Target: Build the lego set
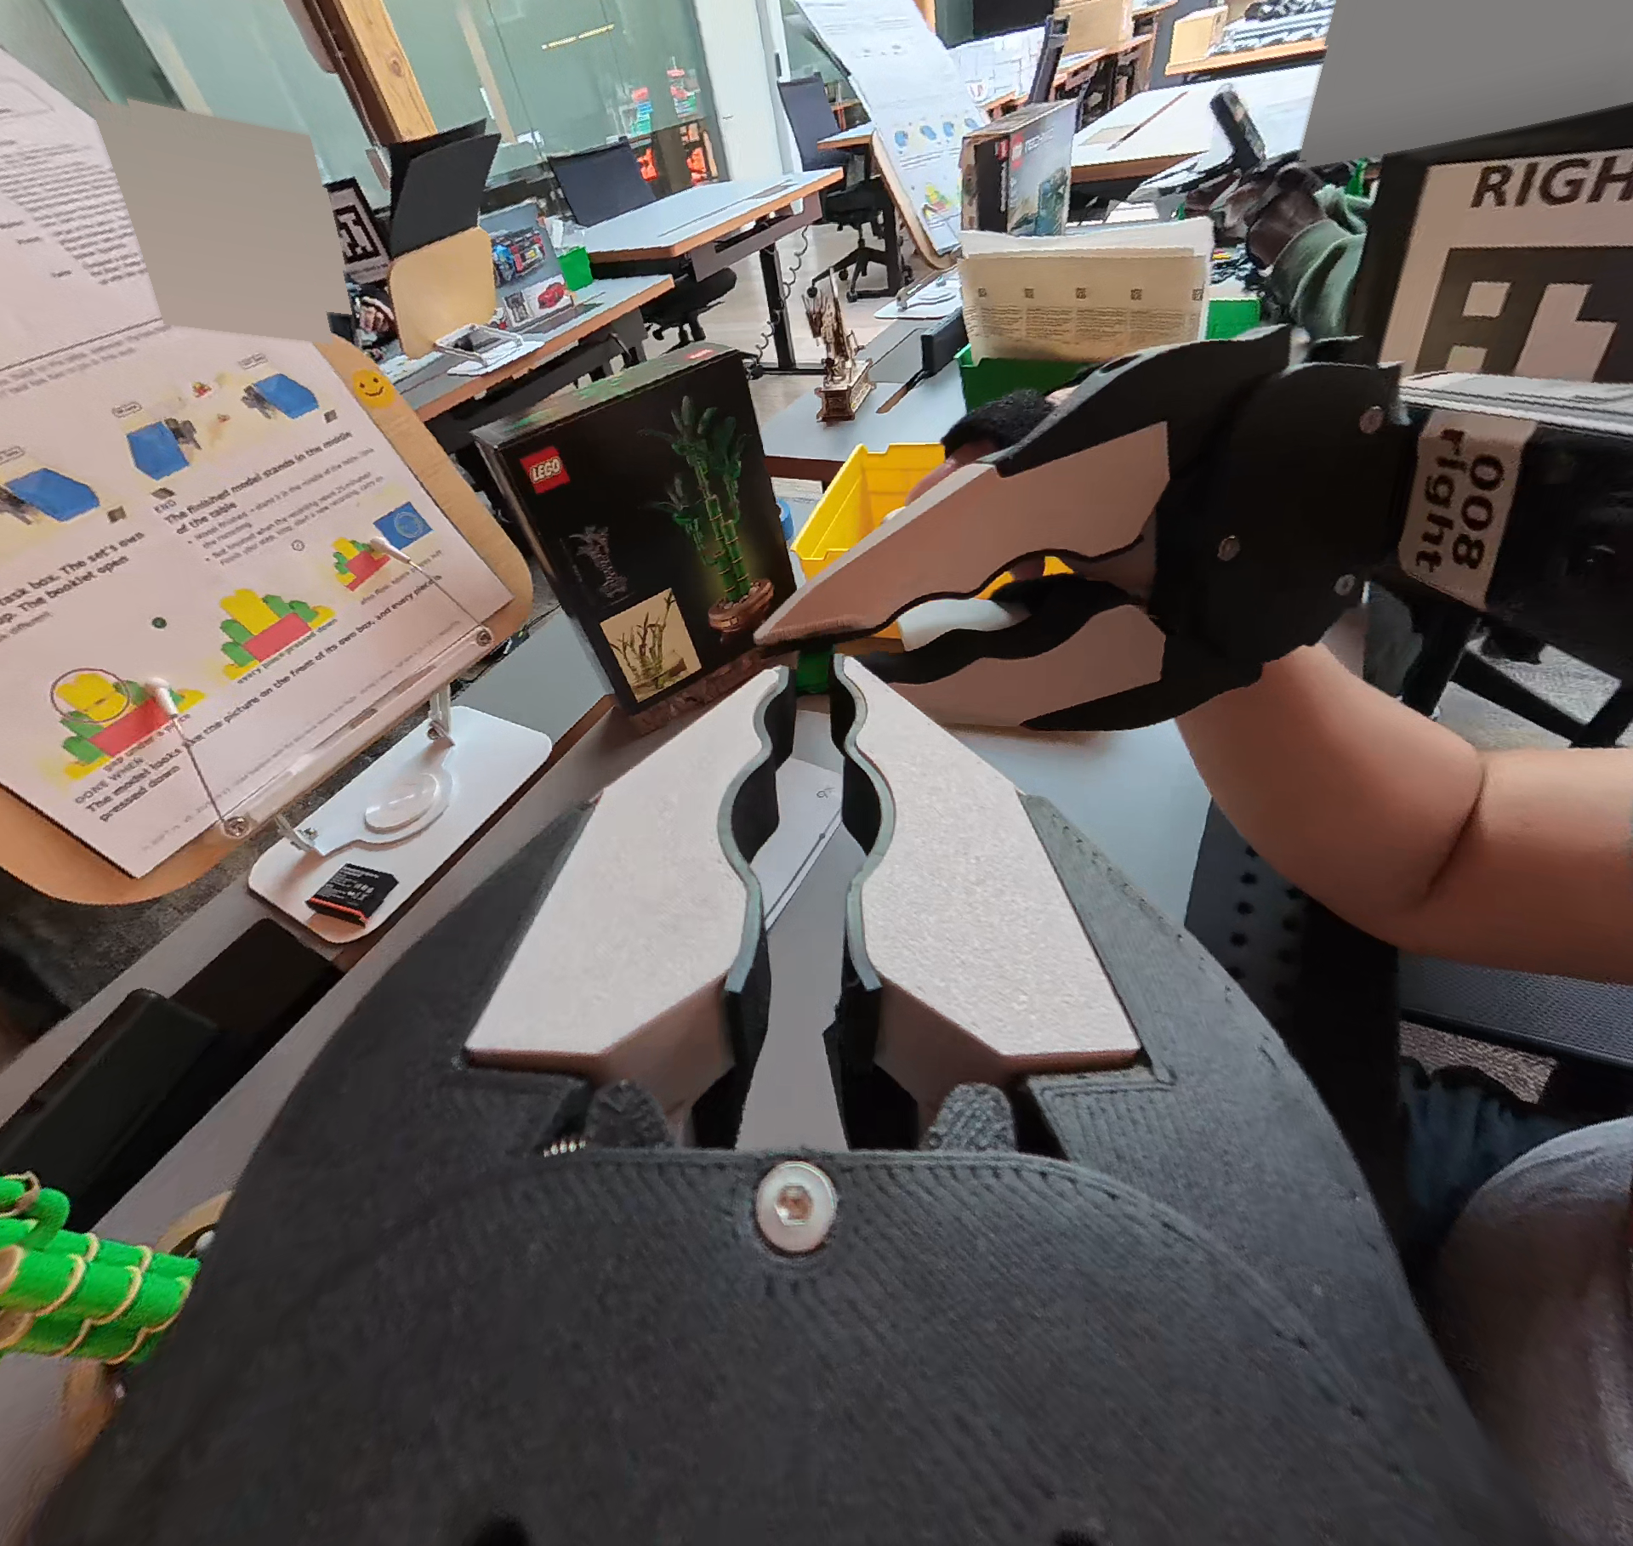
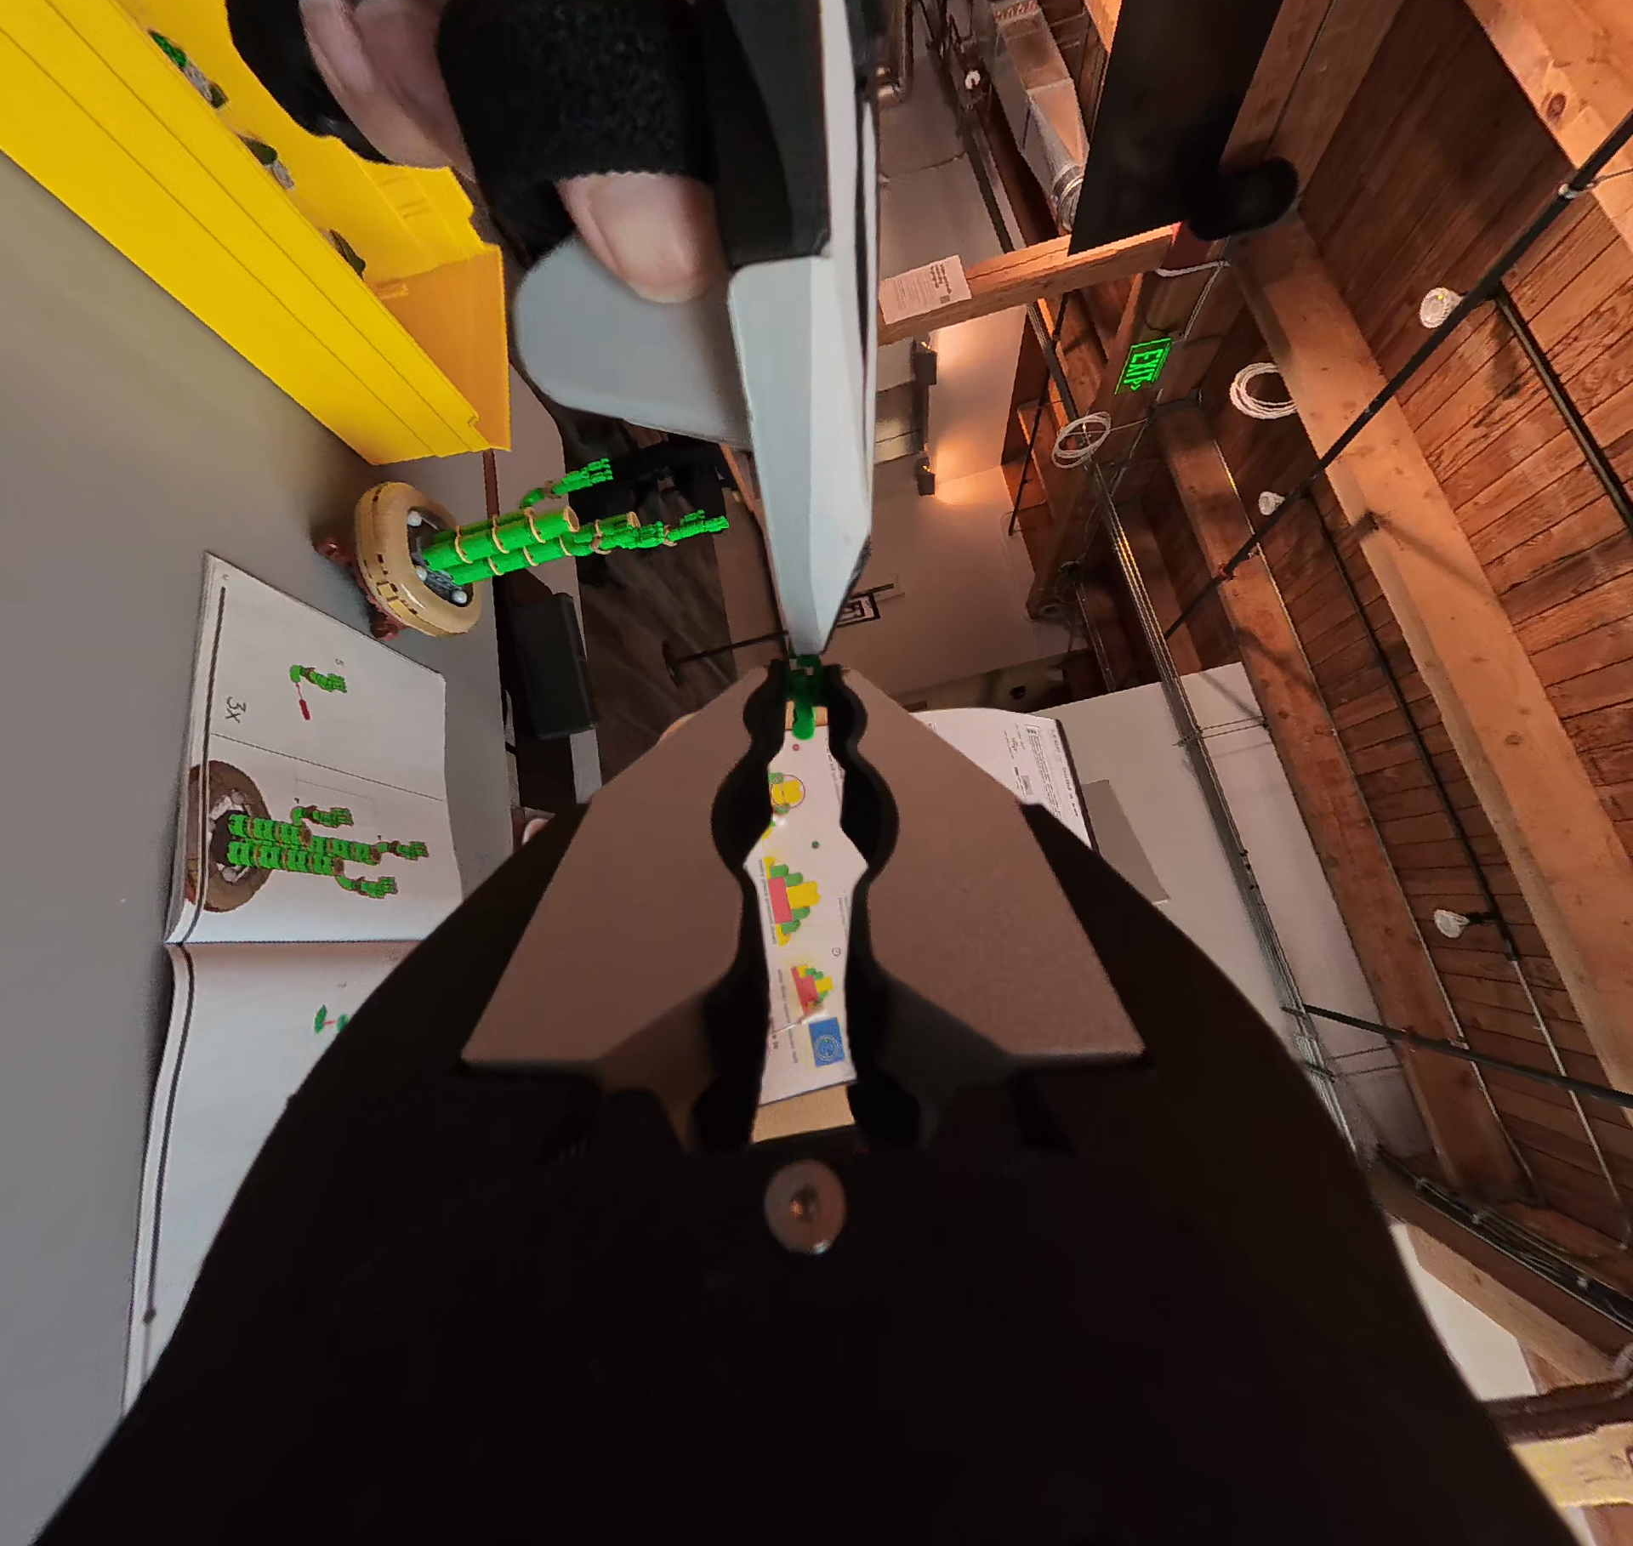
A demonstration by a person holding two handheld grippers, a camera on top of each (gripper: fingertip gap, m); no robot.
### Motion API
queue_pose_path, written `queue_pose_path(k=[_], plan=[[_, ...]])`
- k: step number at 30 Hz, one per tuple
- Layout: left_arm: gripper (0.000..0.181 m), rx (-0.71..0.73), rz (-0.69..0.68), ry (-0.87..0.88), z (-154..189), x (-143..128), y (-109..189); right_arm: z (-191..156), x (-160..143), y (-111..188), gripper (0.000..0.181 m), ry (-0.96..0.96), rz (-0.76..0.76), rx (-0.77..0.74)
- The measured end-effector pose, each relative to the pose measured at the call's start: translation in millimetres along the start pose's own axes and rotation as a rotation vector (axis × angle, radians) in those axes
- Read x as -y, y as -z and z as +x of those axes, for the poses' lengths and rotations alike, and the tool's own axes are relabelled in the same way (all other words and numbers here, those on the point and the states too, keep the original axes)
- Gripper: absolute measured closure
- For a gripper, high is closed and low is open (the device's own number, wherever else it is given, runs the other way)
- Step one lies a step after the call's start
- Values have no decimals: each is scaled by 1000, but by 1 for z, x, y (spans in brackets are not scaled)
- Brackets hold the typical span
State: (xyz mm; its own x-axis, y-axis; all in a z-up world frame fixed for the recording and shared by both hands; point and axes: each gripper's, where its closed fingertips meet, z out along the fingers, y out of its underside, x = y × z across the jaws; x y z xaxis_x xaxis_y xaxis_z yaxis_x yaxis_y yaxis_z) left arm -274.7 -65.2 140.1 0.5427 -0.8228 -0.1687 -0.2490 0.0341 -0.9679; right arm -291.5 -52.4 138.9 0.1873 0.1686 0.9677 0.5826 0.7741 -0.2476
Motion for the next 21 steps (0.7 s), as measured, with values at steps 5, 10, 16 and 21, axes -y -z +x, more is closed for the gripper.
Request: queue_pose_path(k=[5,10,16,21], plan=[[176,23,-16,-7,-4,-3,-2,-2,-4,-3,174,14,-18,-4],[176,42,-52,-20,-7,-9,-5,-9,-9,-7,175,22,-58,31],[176,71,-84,-37,-11,-15,-11,-14,-17,-9,177,21,-118,63],[176,70,-66,-29,-13,-13,-11,-9,-16,-11,175,5,-113,34]])
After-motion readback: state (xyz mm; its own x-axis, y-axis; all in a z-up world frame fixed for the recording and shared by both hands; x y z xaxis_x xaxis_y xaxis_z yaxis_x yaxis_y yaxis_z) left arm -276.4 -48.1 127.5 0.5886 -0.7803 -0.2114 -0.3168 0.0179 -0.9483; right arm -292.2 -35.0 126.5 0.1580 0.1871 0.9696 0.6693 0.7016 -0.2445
